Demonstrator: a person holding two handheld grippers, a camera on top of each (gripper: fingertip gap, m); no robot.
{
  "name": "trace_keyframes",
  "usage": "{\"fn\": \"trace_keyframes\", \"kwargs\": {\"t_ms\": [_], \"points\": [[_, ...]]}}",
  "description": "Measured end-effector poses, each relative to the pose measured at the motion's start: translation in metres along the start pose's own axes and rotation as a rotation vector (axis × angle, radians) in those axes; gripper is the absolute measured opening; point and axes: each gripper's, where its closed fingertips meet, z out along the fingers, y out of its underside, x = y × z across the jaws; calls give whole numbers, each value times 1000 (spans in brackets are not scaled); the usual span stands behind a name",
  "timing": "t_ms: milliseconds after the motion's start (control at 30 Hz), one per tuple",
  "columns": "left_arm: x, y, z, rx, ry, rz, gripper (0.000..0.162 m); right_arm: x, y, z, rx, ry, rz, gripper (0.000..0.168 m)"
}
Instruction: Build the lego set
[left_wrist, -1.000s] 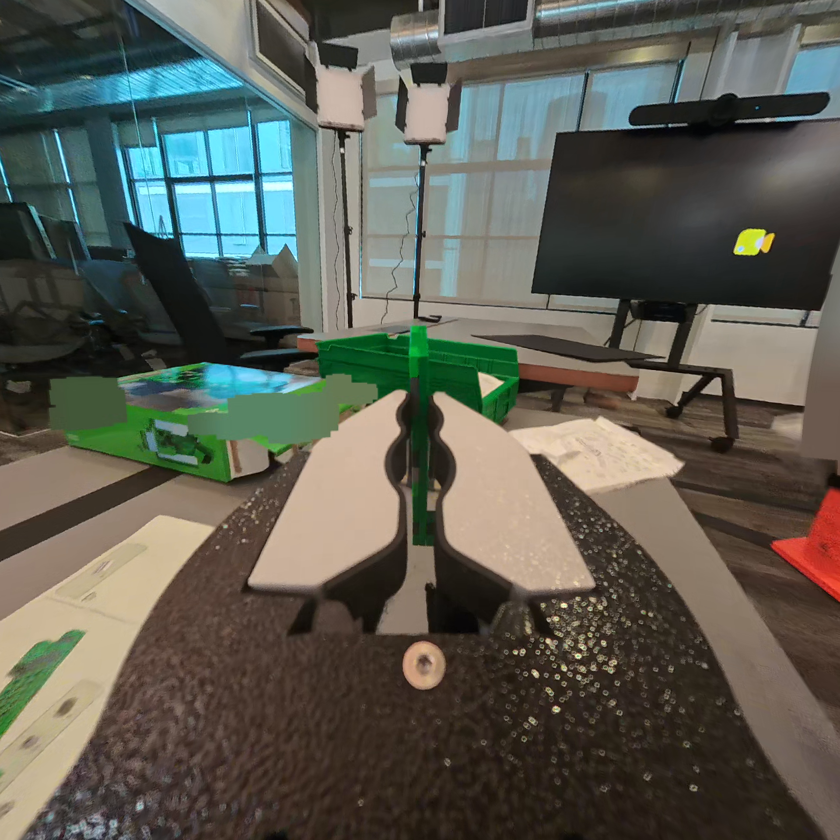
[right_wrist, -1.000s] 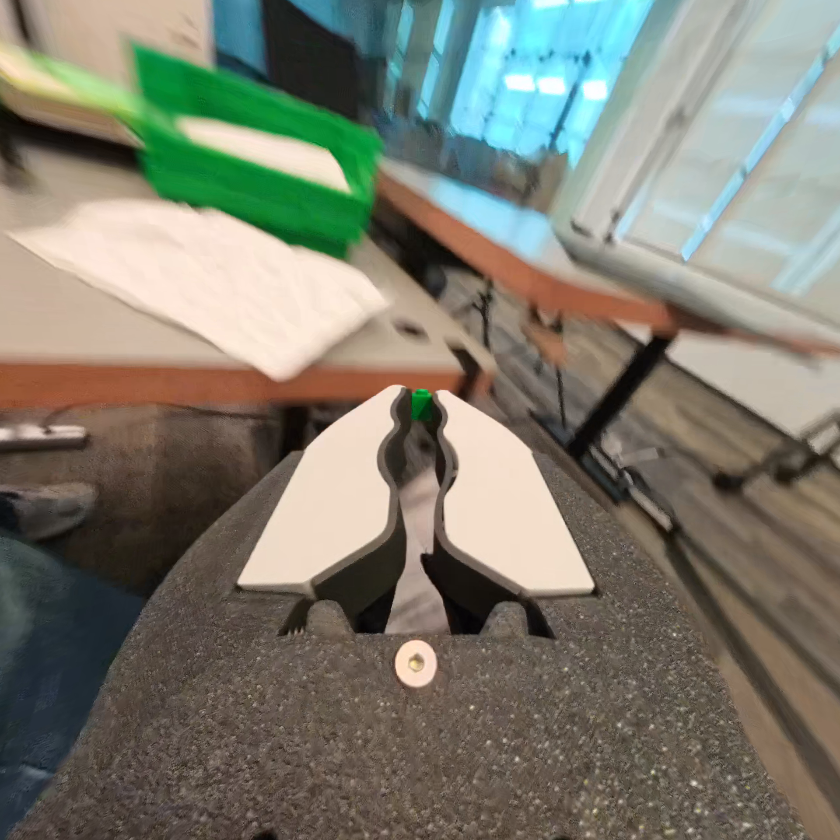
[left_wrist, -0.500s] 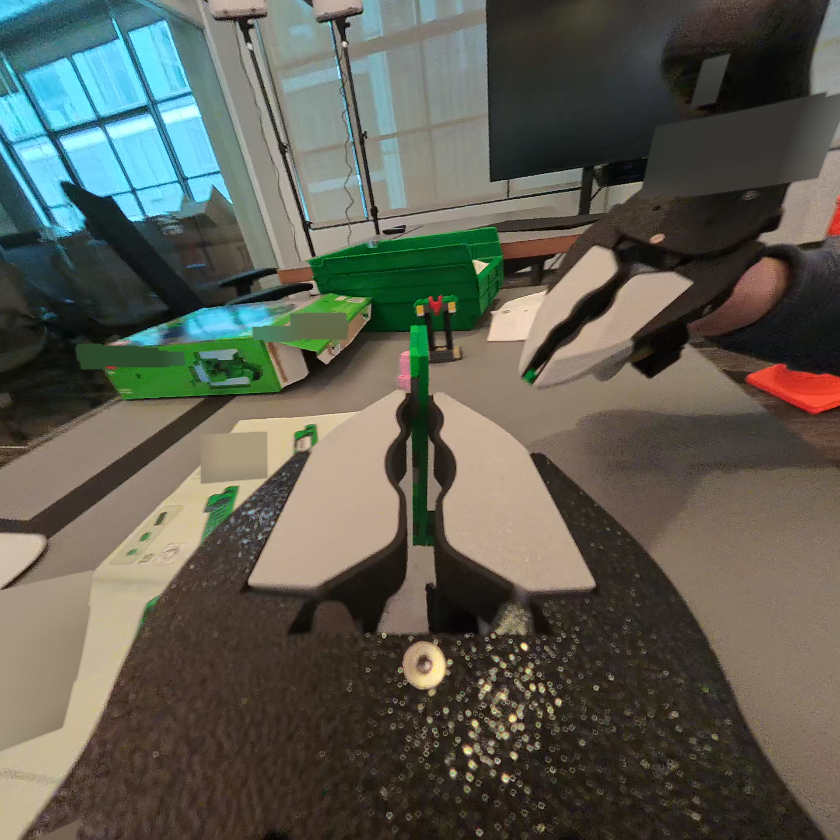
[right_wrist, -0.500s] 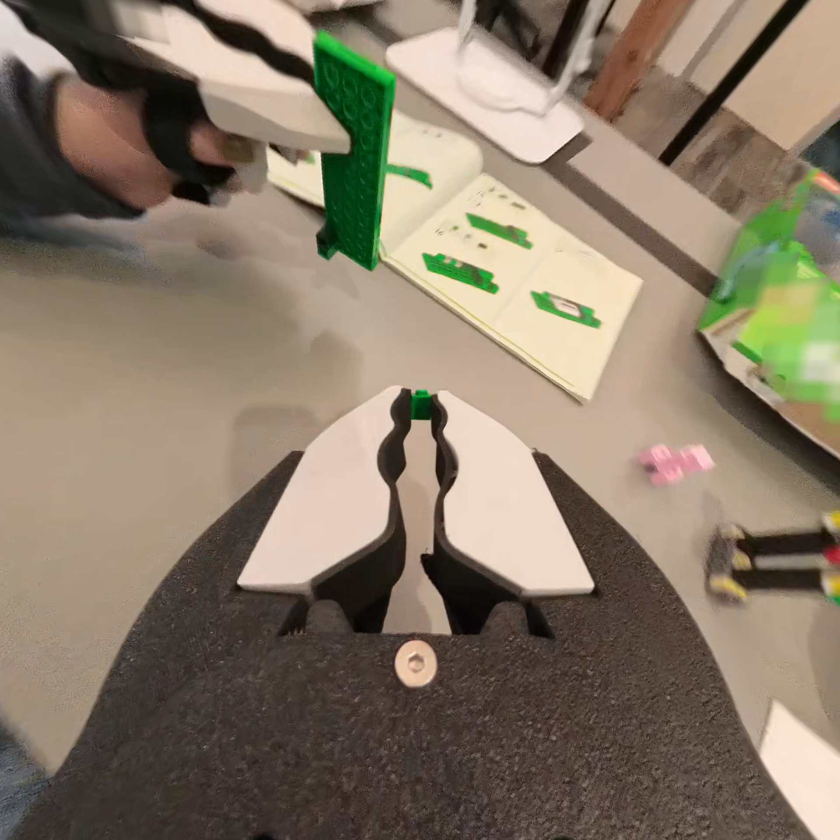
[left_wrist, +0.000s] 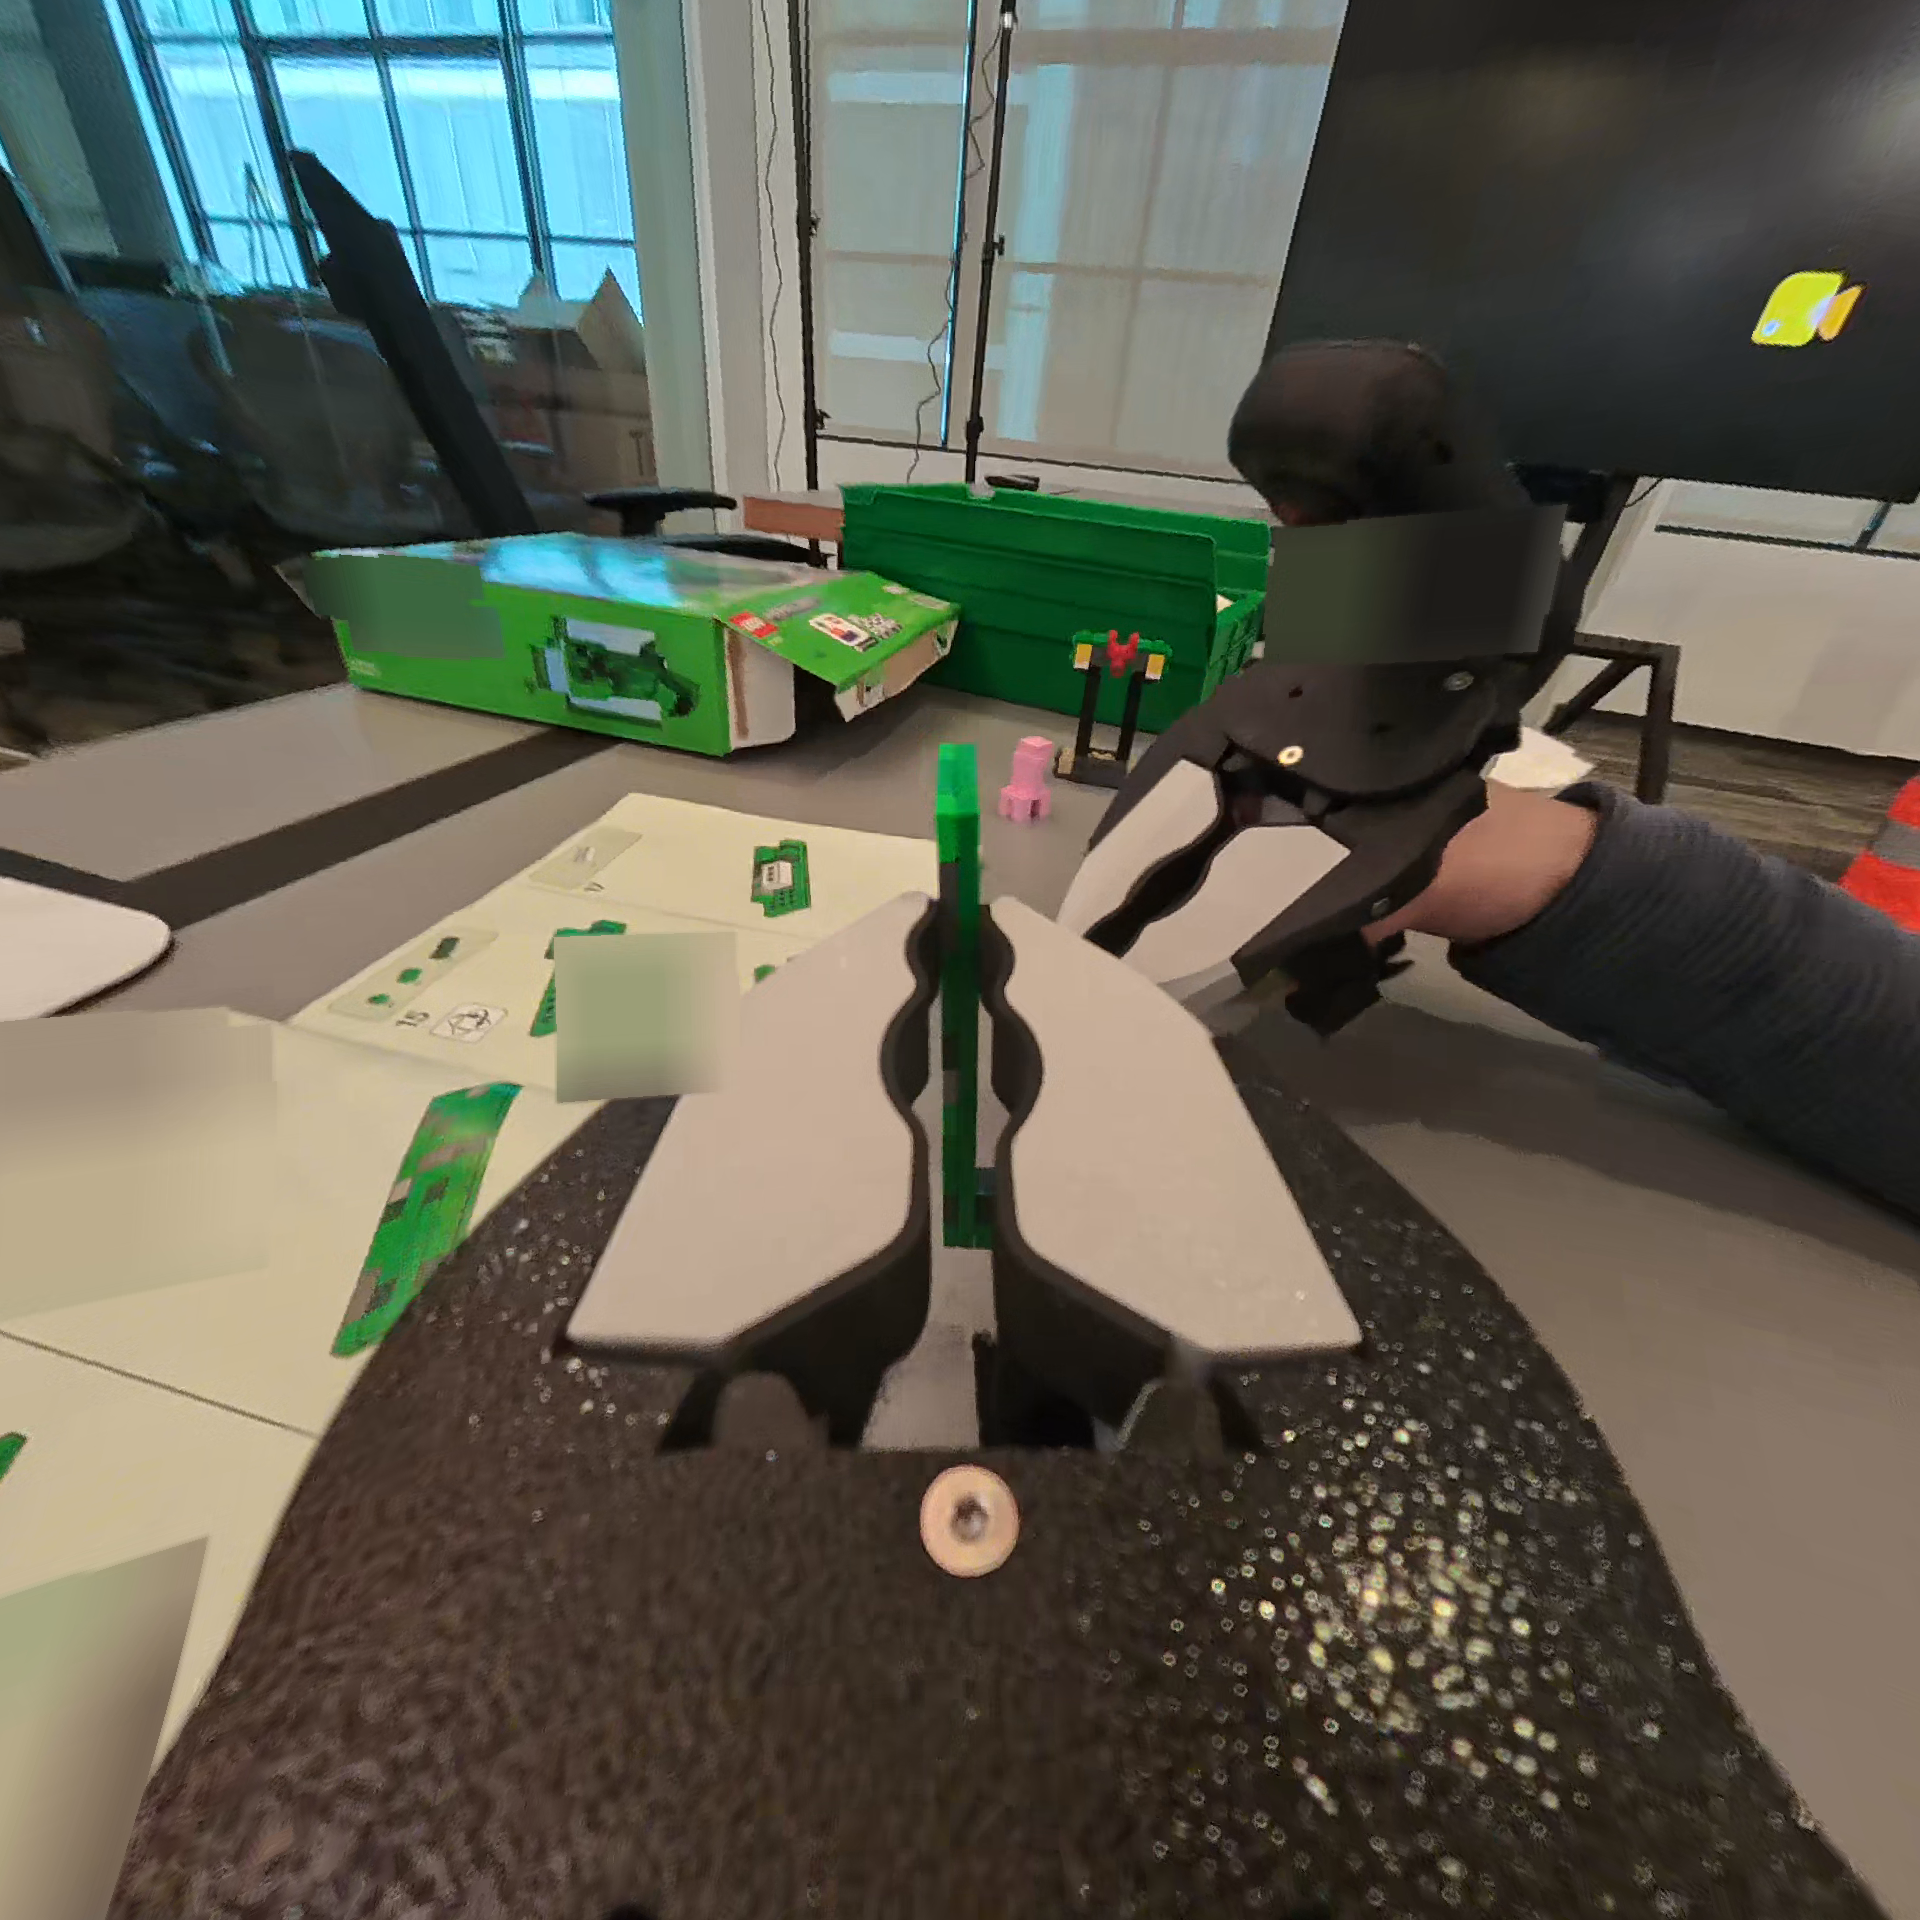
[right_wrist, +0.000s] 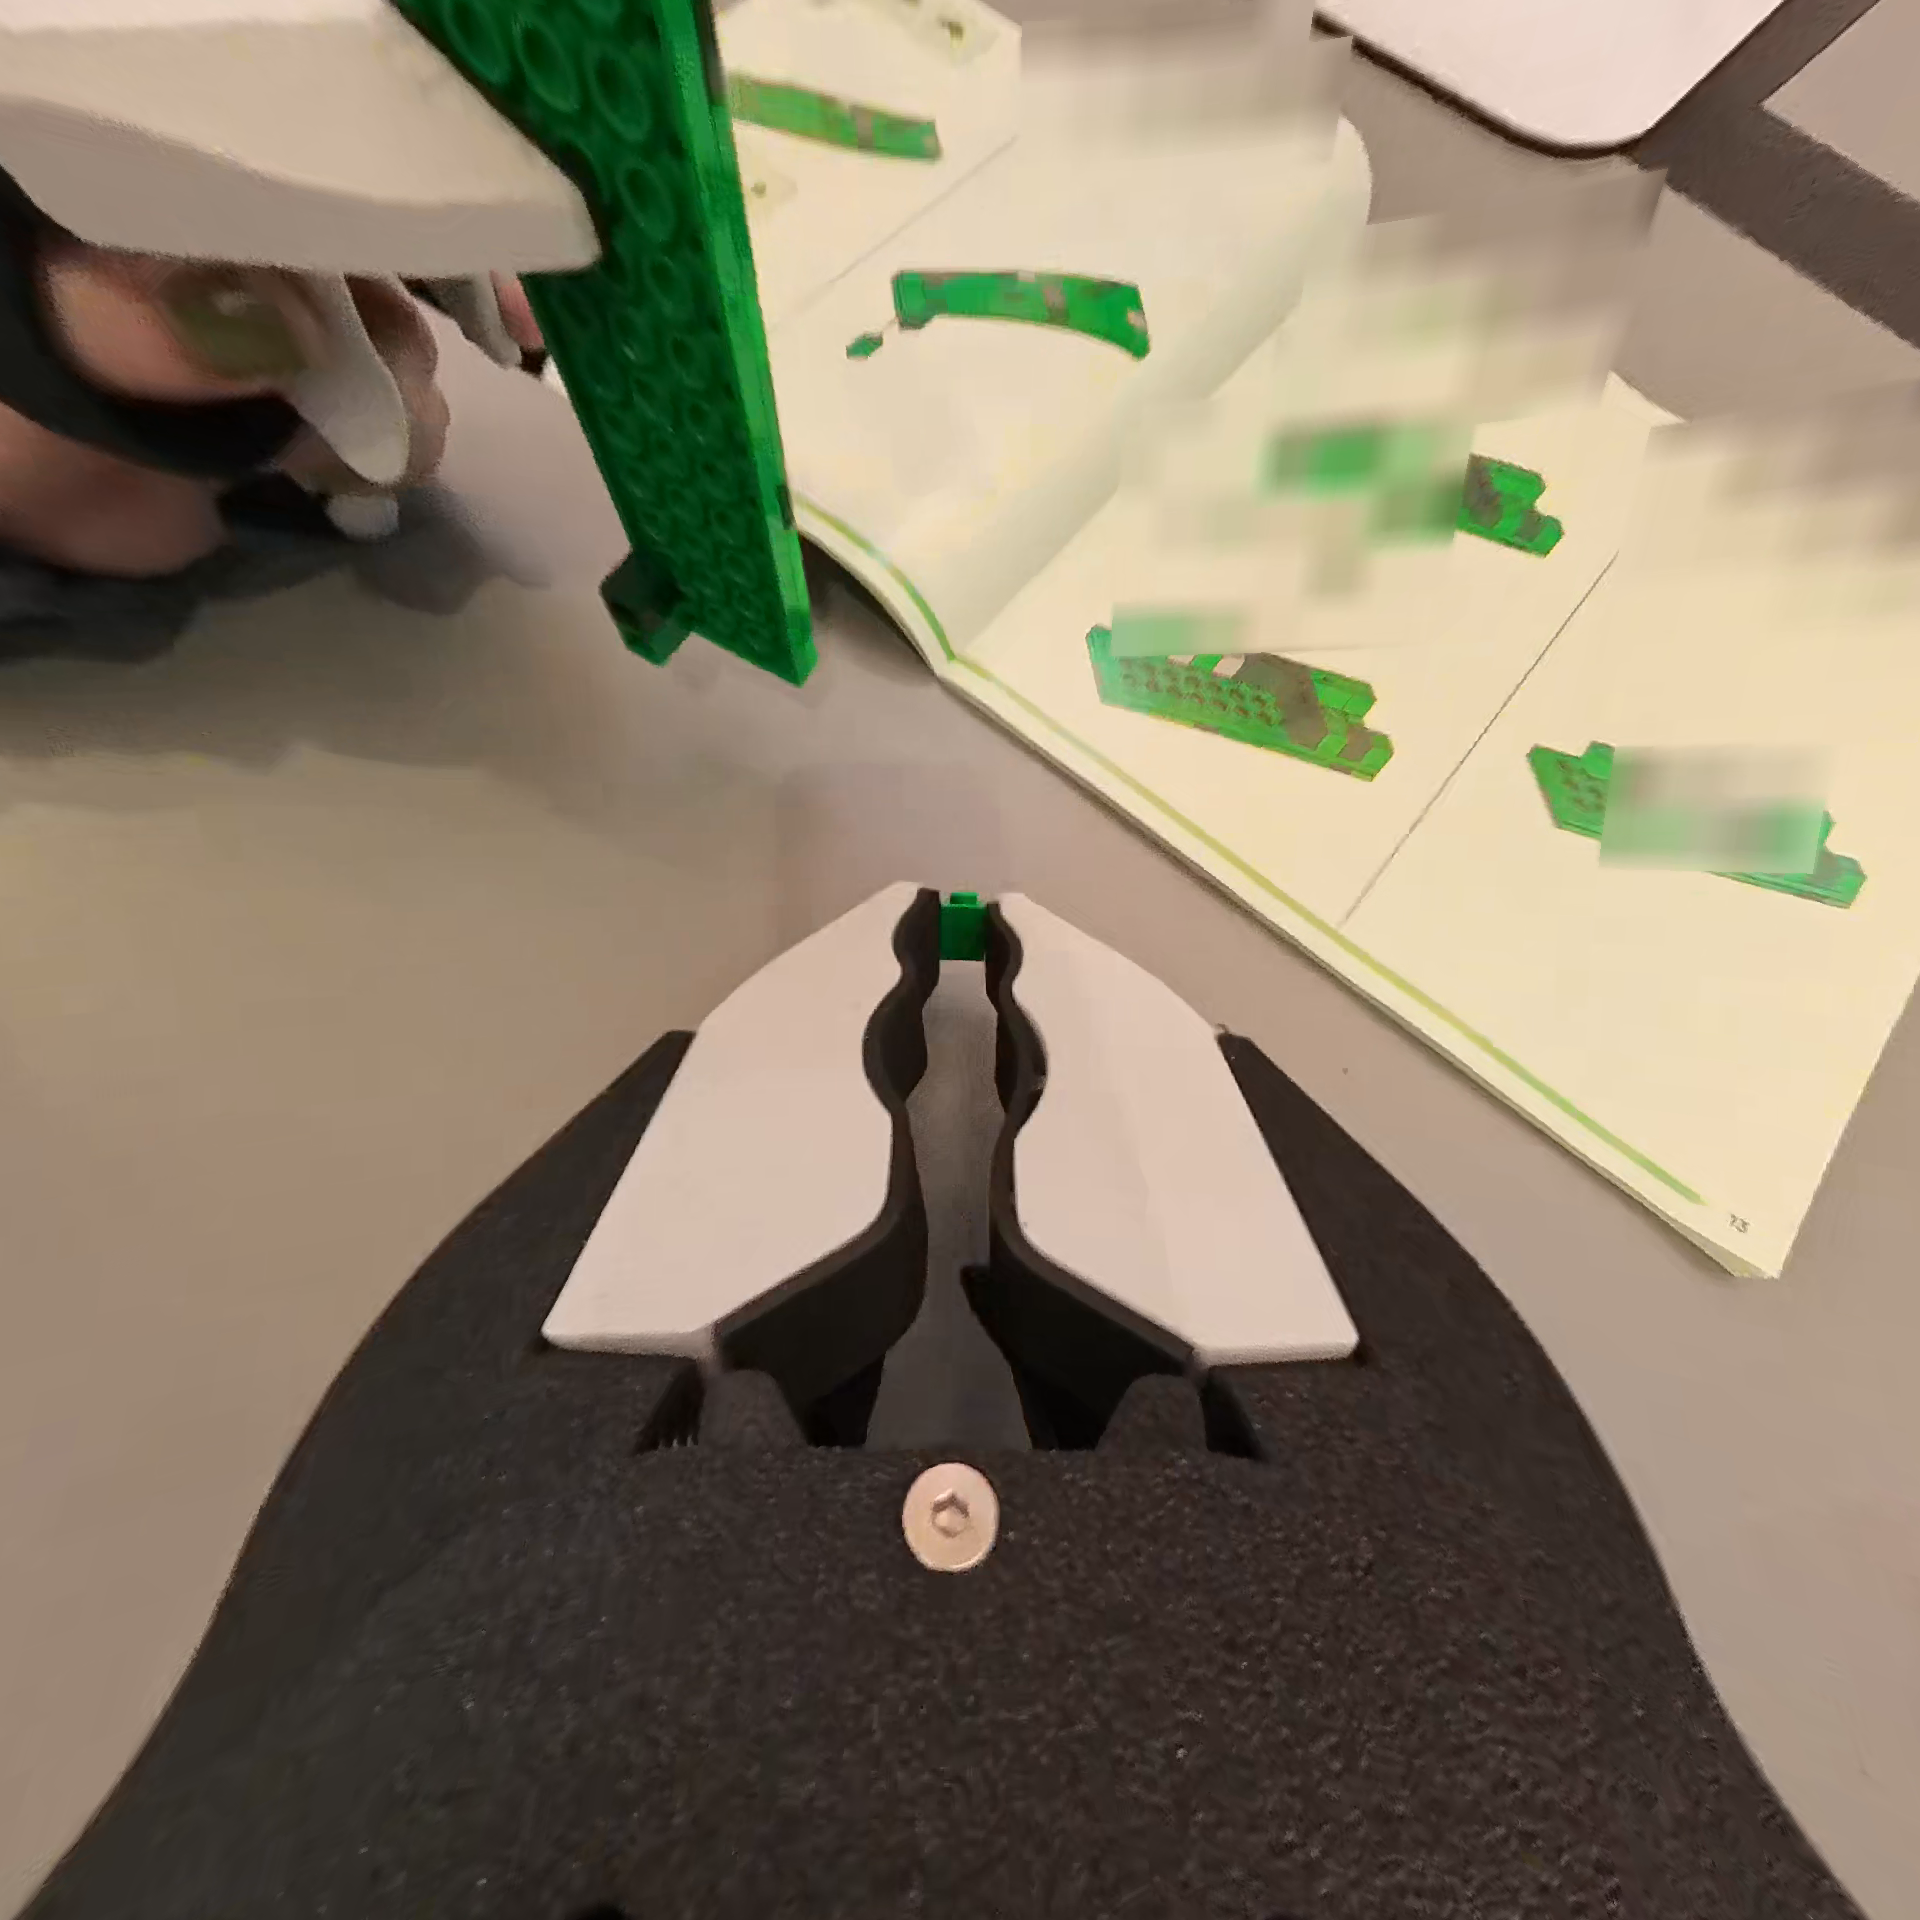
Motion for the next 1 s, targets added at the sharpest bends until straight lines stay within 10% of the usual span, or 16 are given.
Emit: {"fn": "trace_keyframes", "kwargs": {"t_ms": [500,633,1000], "points": [[17,-9,-5,67,291,-91,6,-3,26,4,-148,-1,-93,8],[24,-10,-7,69,335,-71,6,-9,22,0,-112,-41,-92,41],[66,5,-10,-22,545,75,6,-72,-62,-56,494,-421,-157,23]]}}
